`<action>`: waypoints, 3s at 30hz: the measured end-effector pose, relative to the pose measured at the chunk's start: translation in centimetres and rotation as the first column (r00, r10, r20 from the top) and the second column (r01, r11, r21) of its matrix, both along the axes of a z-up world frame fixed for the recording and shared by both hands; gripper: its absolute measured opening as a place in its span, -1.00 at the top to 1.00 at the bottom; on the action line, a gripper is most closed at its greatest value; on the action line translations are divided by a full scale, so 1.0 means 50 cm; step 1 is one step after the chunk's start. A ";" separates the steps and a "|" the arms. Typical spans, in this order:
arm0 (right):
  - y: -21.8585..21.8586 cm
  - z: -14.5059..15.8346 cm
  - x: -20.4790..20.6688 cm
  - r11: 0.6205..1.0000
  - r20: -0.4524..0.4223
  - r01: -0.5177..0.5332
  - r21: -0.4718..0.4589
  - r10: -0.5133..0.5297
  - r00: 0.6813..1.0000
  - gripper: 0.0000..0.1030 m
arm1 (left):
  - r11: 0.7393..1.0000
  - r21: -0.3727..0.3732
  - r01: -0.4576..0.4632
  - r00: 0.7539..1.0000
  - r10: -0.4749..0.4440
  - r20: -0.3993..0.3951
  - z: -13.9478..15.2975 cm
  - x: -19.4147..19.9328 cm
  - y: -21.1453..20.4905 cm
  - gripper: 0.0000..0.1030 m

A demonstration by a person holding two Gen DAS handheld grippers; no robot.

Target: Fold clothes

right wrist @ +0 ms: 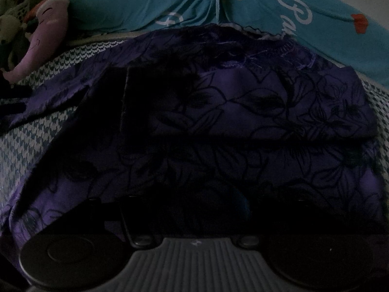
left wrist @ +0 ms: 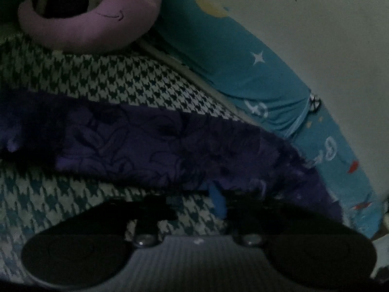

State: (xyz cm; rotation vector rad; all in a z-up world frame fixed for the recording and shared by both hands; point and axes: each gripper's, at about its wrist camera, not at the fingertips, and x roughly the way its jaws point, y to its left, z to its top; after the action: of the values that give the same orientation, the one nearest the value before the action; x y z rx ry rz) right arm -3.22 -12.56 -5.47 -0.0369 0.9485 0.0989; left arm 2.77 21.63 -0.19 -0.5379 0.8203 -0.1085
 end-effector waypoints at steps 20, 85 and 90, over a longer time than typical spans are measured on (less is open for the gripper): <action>0.010 -0.003 0.000 1.000 0.006 -0.006 -0.027 0.007 1.000 -0.24 | 0.840 0.090 -0.535 0.839 0.540 -0.065 -0.007 -0.058 0.256 -0.60; 0.102 0.114 0.019 0.939 0.324 -0.251 0.234 0.169 0.931 -0.30 | 0.993 0.068 -0.096 0.995 0.095 0.029 0.032 0.031 -0.050 -0.99; 0.139 0.118 0.045 0.933 0.347 -0.280 0.224 0.192 0.918 -0.30 | 0.982 0.110 -0.154 0.988 0.156 -0.009 0.030 0.029 -0.036 -0.99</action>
State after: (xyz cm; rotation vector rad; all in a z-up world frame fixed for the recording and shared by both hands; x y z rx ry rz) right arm -0.95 -5.63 0.40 0.0823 0.5942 0.4368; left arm 4.24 19.86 1.32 -0.4983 0.7938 0.0844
